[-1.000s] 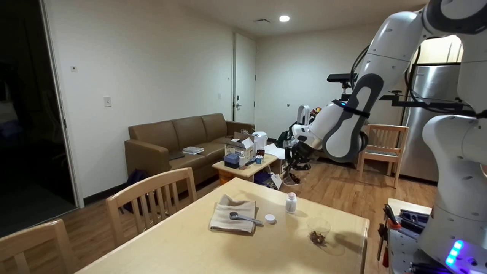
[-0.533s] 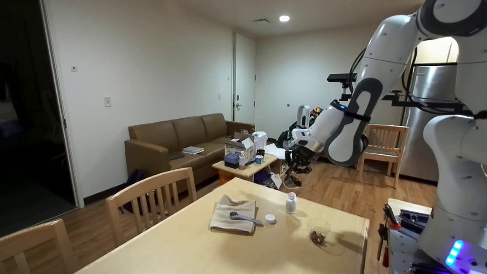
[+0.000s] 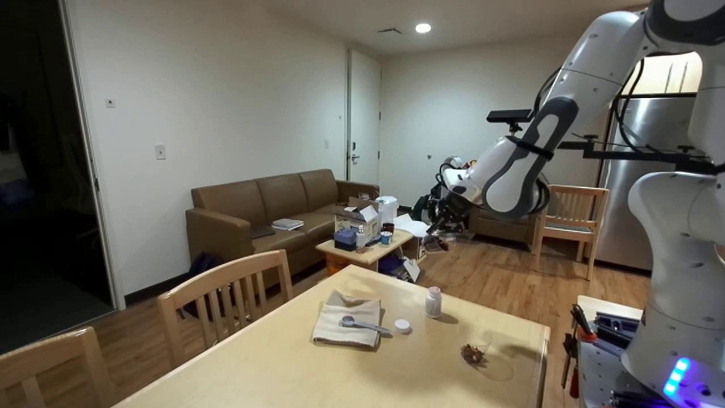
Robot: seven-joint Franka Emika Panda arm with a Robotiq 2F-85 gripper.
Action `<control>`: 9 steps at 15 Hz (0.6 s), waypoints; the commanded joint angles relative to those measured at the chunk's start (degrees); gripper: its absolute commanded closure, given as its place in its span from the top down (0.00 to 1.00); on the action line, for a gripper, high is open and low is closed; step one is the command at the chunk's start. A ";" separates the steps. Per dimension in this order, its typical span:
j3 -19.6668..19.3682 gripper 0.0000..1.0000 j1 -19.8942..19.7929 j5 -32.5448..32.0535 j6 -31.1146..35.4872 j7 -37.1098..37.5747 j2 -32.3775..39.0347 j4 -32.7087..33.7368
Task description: Pour some contents out of the left cup into the right cup
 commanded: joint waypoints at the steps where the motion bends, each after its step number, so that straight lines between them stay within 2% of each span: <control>1: -0.86 0.03 -0.47 -1.43 -0.01 -4.32 -4.32 -0.26; 2: -1.16 0.03 -0.32 -2.01 -0.02 -4.14 -4.96 -0.18; 3: 8.77 0.03 -11.54 -7.56 -0.02 1.25 -5.01 -0.79; 4: 10.97 0.04 -13.54 -7.72 -0.17 2.85 -2.83 -0.05; 5: 14.50 0.04 -17.34 -9.46 -0.16 3.88 -3.18 -0.09; 7: 17.77 0.04 -21.13 -10.32 -0.18 4.20 -3.36 -0.15; 9: 18.16 0.04 -21.60 -10.32 -0.18 4.18 -3.37 -0.16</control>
